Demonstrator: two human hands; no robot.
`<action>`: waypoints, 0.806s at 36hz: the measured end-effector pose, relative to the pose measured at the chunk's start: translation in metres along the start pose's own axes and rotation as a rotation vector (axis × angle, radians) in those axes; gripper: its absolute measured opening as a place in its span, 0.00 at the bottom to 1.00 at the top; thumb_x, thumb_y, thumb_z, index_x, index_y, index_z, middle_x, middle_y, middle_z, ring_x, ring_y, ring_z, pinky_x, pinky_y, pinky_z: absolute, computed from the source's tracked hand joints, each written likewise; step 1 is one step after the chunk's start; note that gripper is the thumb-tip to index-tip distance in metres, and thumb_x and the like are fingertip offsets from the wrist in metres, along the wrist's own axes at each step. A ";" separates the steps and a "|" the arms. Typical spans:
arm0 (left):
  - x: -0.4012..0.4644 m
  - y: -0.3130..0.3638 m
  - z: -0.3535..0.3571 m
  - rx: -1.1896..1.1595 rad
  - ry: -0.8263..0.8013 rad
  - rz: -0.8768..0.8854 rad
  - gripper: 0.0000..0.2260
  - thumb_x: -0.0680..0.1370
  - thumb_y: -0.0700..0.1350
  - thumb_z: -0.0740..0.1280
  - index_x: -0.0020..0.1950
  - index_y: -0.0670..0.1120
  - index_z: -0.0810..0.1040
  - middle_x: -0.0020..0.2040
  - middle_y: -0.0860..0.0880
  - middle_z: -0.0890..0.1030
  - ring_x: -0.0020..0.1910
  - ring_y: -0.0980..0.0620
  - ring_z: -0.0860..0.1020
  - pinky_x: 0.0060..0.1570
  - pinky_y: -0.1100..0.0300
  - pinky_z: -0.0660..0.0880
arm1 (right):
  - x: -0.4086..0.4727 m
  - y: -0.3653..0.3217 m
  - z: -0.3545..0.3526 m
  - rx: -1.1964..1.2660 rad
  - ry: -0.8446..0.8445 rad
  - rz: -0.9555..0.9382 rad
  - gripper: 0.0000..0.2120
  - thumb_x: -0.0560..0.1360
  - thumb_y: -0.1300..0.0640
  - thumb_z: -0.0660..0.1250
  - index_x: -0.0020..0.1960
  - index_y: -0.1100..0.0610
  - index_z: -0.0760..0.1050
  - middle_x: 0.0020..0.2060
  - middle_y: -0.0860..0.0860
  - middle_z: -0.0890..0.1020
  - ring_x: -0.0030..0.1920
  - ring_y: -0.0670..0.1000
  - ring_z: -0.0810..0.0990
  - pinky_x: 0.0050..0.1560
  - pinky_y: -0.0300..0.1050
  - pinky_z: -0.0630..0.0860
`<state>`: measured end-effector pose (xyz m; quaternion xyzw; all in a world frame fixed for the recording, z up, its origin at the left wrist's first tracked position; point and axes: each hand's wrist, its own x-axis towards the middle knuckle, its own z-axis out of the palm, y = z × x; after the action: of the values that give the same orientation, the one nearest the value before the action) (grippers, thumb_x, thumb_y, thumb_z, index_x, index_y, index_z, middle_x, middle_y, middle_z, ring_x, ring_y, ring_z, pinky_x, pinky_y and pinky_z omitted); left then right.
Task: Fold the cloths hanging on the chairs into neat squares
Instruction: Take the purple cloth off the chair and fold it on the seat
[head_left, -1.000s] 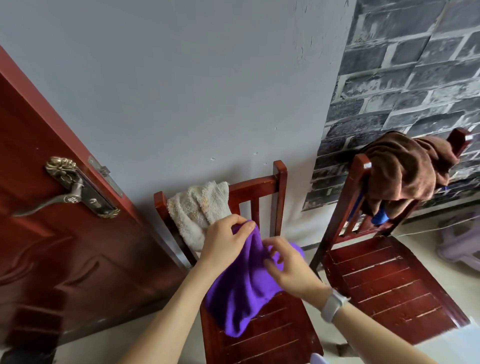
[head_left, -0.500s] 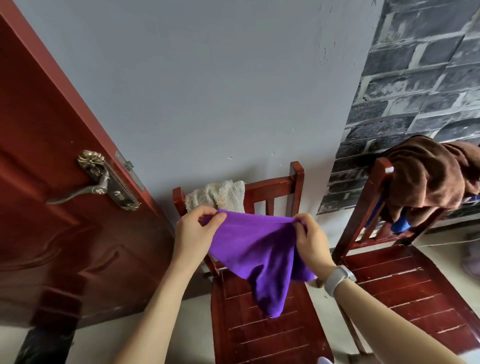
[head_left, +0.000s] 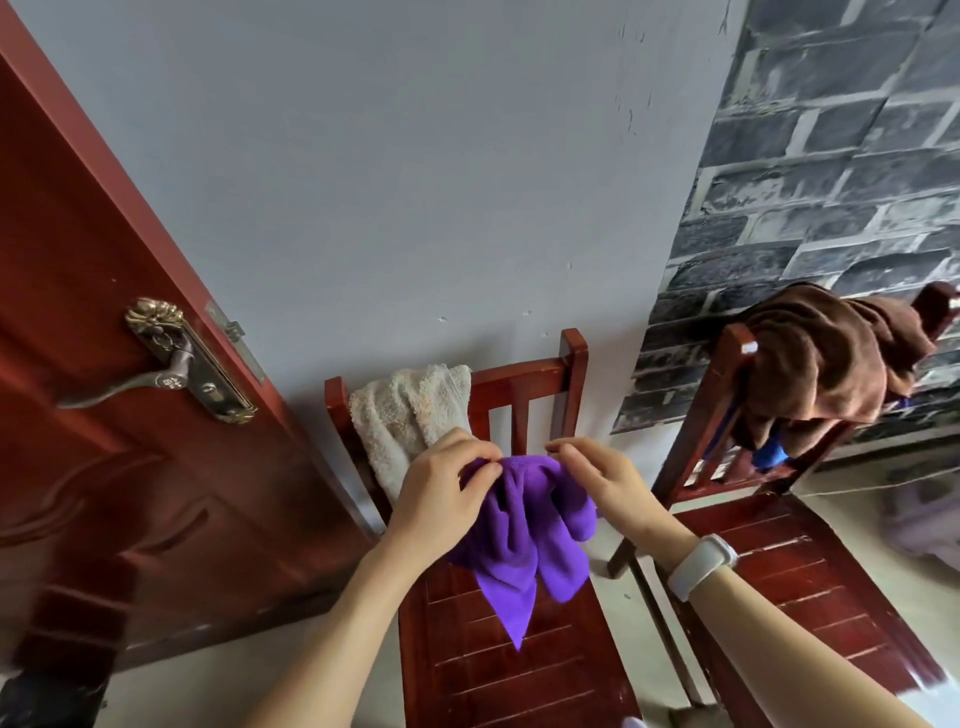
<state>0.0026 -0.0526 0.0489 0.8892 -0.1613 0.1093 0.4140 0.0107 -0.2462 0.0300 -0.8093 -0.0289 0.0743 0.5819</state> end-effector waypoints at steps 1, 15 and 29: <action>-0.001 0.001 0.000 -0.007 0.000 0.026 0.06 0.72 0.42 0.66 0.44 0.42 0.81 0.41 0.53 0.77 0.43 0.60 0.76 0.45 0.70 0.72 | 0.000 0.009 -0.001 0.012 0.015 0.106 0.12 0.79 0.55 0.56 0.52 0.59 0.77 0.45 0.53 0.81 0.47 0.46 0.79 0.46 0.33 0.73; -0.016 -0.021 -0.021 0.012 0.062 0.042 0.06 0.74 0.44 0.63 0.44 0.47 0.80 0.43 0.58 0.77 0.42 0.63 0.76 0.45 0.69 0.71 | 0.002 0.033 0.021 0.555 -0.242 0.584 0.14 0.75 0.57 0.64 0.52 0.68 0.77 0.47 0.63 0.81 0.47 0.57 0.81 0.49 0.48 0.78; -0.042 -0.071 -0.041 0.045 0.203 -0.260 0.09 0.72 0.31 0.67 0.48 0.41 0.82 0.45 0.50 0.81 0.46 0.63 0.76 0.47 0.79 0.67 | -0.008 0.059 -0.030 0.578 0.295 0.520 0.10 0.75 0.55 0.65 0.49 0.63 0.77 0.41 0.58 0.80 0.40 0.53 0.80 0.37 0.44 0.74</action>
<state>-0.0120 0.0303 0.0111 0.8961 0.0003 0.1474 0.4186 0.0050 -0.2942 -0.0154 -0.5950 0.2820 0.1072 0.7449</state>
